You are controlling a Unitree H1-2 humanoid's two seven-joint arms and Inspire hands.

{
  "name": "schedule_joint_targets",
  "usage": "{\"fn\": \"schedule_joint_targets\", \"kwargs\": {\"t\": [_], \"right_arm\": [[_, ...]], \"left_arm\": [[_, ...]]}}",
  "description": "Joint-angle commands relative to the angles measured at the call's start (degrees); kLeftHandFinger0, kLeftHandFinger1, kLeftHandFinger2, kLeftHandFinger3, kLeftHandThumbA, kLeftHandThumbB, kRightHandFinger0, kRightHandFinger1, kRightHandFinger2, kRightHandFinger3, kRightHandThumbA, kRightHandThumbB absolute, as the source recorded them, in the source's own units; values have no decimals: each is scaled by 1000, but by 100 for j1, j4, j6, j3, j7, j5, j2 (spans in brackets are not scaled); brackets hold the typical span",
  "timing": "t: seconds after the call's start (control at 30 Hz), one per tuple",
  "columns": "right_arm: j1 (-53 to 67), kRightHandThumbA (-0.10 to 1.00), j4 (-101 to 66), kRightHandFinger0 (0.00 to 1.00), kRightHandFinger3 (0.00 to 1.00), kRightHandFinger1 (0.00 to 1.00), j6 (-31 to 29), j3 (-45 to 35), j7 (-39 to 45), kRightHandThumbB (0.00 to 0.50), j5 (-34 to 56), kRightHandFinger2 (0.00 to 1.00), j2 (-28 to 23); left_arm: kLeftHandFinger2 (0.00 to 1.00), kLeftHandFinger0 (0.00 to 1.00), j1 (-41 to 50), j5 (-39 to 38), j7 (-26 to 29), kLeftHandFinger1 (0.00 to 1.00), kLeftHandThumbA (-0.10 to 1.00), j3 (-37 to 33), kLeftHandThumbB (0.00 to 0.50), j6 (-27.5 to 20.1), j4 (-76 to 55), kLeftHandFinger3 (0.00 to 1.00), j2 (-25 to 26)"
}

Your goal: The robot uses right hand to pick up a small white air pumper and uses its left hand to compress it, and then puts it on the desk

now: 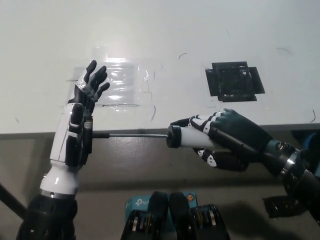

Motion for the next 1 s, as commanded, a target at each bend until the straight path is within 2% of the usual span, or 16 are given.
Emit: {"fn": "schedule_joint_targets", "kwargs": {"t": [0.0,0.2,0.33,0.43,0.47,0.57,0.63,0.67,0.73,0.9,0.97], "right_arm": [[-137,-100,-103,57,841,504,-43,-127,85,196,-19,788,94],[-260,-100,-137,42,880,511,-91,-73,161,176,-15,786,294],[-354,-100,-186,39,856,516,-93,-36,254,151,-17,769,456],[-442,-100,-228,108,864,581,3,22,349,169,-28,834,682],[-488,-100,-187,89,863,557,-104,68,356,196,0,818,754],[-569,-100,-218,73,878,550,-46,155,499,193,-103,810,865],[-561,-100,-207,50,856,520,-47,192,515,182,-77,772,937],[-583,-100,-173,31,812,475,-62,222,532,182,-70,746,1001],[-611,-100,-128,7,779,449,-97,234,519,175,-71,745,1057],[-732,-100,113,0,796,412,-315,213,376,183,-78,729,1146],[-666,-100,56,0,785,394,-229,218,428,183,-82,712,1141]], "left_arm": [[1000,1000,-70,133,-122,1000,1000,-118,214,61,-286,1000,14],[1000,1000,-97,405,-76,1000,1000,-215,238,99,-277,1000,-61],[1000,1000,-97,560,-55,1000,1000,-302,232,102,-245,1000,-145],[1000,1000,-110,651,-89,1000,1000,-439,214,98,-192,1000,-210],[1000,1000,-115,688,-94,1000,1000,-501,215,110,-160,1000,-244],[1000,1000,-171,968,-60,1000,1000,-648,220,112,-72,1000,-279],[1000,1000,-151,1084,-52,1000,1000,-727,217,76,-15,1000,-309],[1000,1000,-151,1187,-13,1000,1000,-783,203,28,61,1000,-347],[1000,1000,-160,1238,17,1000,1000,-824,197,6,114,1000,-381],[1000,1000,-268,1327,28,1000,1000,-818,188,8,181,1000,-379],[1000,1000,-204,1350,29,1000,1000,-825,188,-8,178,1000,-355]]}}
